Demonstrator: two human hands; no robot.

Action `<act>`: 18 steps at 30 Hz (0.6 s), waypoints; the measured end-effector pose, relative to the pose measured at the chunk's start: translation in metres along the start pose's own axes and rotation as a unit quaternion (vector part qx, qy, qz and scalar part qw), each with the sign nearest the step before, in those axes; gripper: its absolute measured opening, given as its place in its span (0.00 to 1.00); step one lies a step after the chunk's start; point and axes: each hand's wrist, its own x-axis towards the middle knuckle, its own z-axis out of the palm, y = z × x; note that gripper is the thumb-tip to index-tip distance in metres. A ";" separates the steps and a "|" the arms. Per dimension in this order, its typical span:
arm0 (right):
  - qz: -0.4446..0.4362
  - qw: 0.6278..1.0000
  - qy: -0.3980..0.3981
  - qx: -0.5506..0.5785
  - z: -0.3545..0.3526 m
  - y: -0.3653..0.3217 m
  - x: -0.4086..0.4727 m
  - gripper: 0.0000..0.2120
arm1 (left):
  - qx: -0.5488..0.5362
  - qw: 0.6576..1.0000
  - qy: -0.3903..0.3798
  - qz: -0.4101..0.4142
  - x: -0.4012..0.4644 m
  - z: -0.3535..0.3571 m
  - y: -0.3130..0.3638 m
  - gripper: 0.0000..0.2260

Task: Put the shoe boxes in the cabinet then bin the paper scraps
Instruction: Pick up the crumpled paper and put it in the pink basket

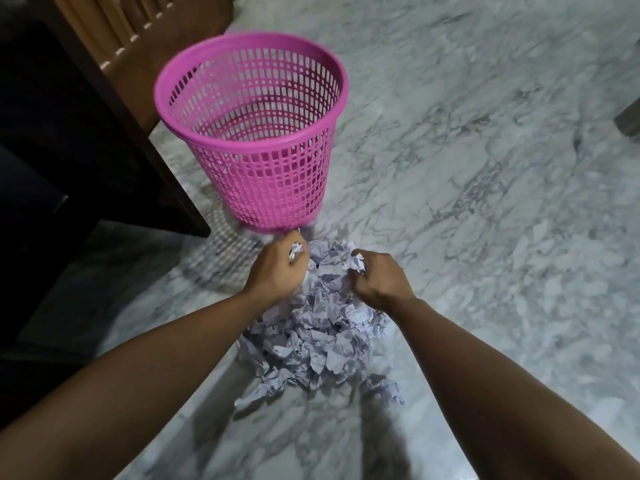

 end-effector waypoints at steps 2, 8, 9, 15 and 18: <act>-0.019 1.000 -0.017 0.011 -0.001 -0.005 0.001 0.04 | -0.012 1.000 -0.003 -0.018 0.000 0.000 0.004 0.03; -0.116 0.970 0.117 0.177 -0.057 -0.059 0.027 0.06 | -0.092 0.989 0.085 0.074 0.011 -0.048 0.052 0.04; -0.132 0.955 0.140 0.224 -0.074 -0.076 0.031 0.06 | -0.115 0.982 0.119 0.089 0.017 -0.065 0.067 0.04; -0.227 0.870 0.283 0.334 -0.167 -0.179 0.084 0.16 | -0.196 0.884 0.365 0.218 0.084 -0.180 0.130 0.04; -0.180 0.864 0.307 0.357 -0.186 -0.217 0.124 0.21 | -0.198 0.848 0.436 0.227 0.131 -0.211 0.140 0.03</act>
